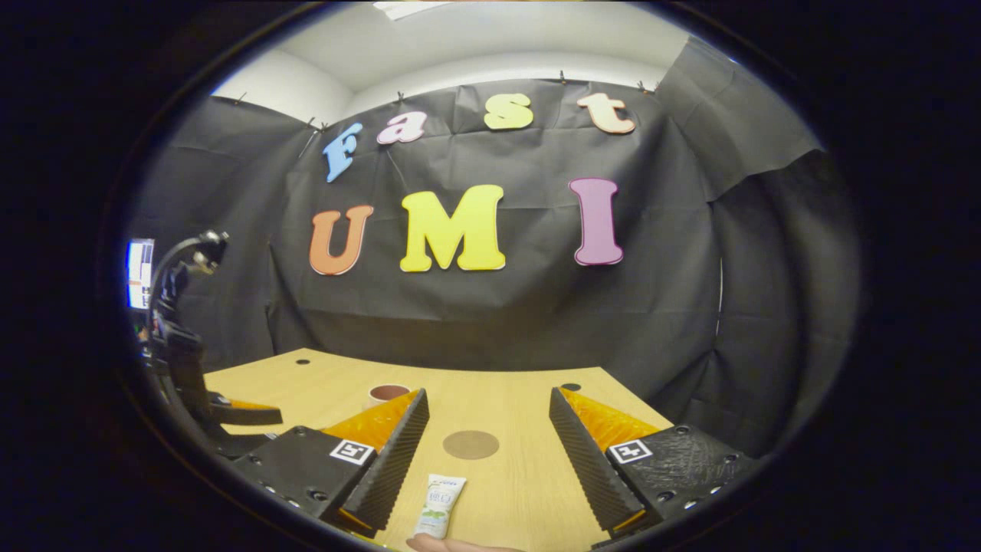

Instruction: Put the toothbrush and toothpaste on the desktop into the cup, then pick up the cup and place it on the coaster on the desktop.

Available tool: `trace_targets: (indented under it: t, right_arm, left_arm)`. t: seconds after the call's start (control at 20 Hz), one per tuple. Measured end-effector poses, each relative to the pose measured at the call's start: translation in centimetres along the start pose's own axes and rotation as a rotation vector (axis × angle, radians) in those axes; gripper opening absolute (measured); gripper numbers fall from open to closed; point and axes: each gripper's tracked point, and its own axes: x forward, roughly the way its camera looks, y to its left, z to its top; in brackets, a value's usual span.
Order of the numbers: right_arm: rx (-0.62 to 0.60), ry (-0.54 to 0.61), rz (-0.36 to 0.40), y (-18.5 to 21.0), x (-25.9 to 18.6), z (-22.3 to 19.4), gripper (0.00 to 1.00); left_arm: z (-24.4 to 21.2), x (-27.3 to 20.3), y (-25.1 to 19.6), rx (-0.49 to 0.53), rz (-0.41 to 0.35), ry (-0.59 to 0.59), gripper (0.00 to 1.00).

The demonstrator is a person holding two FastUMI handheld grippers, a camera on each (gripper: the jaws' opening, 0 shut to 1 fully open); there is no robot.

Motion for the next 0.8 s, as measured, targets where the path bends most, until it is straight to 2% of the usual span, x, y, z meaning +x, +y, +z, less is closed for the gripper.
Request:
trace_targets:
  t: [0.15, 0.3, 0.4, 0.45, 0.6, 0.75, 0.8]
  right_arm:
    - [-0.008, 0.017, 0.0, -0.1, 0.0, -0.6, 0.96]
    - [-0.01, 0.032, -0.001, -0.3, 0.1, -1.0, 0.96]
    - [-0.014, 0.043, -0.002, -0.5, 0.3, -1.4, 0.95]
    - [-0.013, 0.049, -0.002, -0.5, 0.4, -1.6, 0.95]
    - [-0.007, 0.068, 0.002, -0.4, 0.7, -2.1, 0.95]
    - [-0.002, 0.089, 0.001, -0.6, 1.0, -2.7, 0.95]
    - [0.004, 0.095, 0.002, -0.6, 1.1, -2.8, 0.95]
  left_arm:
    - [-3.0, 0.8, -0.7, -0.017, -0.024, 0.126, 1.0]
    - [-4.4, 1.5, -0.6, 0.011, -0.024, 0.179, 0.99]
    - [-5.4, 2.1, -0.7, 0.032, -0.028, 0.208, 0.94]
    - [-6.1, 2.4, -0.8, 0.027, -0.026, 0.23, 0.87]
    - [-7.2, 3.2, -0.8, 0.03, -0.033, 0.255, 0.82]
    - [-8.0, 3.5, -1.3, -0.024, -0.057, 0.276, 0.62]
    - [-7.8, 3.5, -1.2, -0.021, -0.052, 0.267, 0.51]
